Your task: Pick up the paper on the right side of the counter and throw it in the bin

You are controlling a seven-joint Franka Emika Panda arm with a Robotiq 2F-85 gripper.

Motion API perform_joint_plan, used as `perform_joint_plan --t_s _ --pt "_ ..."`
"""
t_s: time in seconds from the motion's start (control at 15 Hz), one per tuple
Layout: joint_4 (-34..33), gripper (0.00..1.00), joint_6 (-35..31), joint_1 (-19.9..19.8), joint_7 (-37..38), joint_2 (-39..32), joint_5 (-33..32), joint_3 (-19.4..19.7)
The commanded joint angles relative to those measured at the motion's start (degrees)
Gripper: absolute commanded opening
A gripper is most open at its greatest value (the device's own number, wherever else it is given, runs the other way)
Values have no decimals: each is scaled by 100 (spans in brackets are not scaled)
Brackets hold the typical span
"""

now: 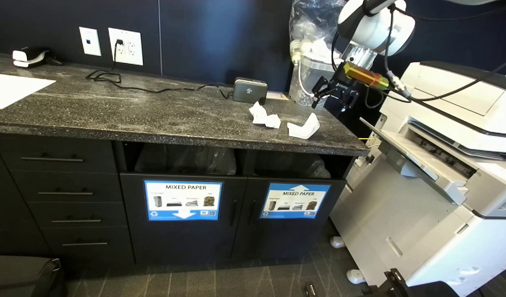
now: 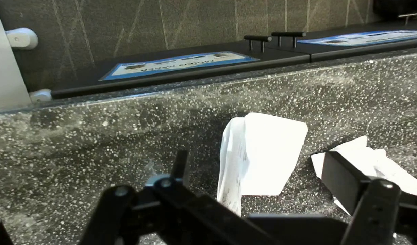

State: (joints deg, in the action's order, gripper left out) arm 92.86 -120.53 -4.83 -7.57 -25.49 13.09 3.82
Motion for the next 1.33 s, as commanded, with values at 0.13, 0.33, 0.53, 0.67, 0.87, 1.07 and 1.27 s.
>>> perform_joint_plan --t_s 0.13,0.33,0.53,0.67,0.87,1.07,1.27 --pt "-1257 100 307 -266 -35 -1065 139 -354" --pt "-1622 100 421 -361 -55 -1411 156 -465" --pt "-1911 100 559 -438 -53 -1660 152 -531" --pt "-2043 100 637 -474 -36 -1767 143 -553" --pt "-2212 100 748 -517 -29 -1894 141 -571" --pt "-2345 100 846 -559 -33 -1979 153 -591" --pt "-2448 100 929 -589 -21 -2040 158 -604"
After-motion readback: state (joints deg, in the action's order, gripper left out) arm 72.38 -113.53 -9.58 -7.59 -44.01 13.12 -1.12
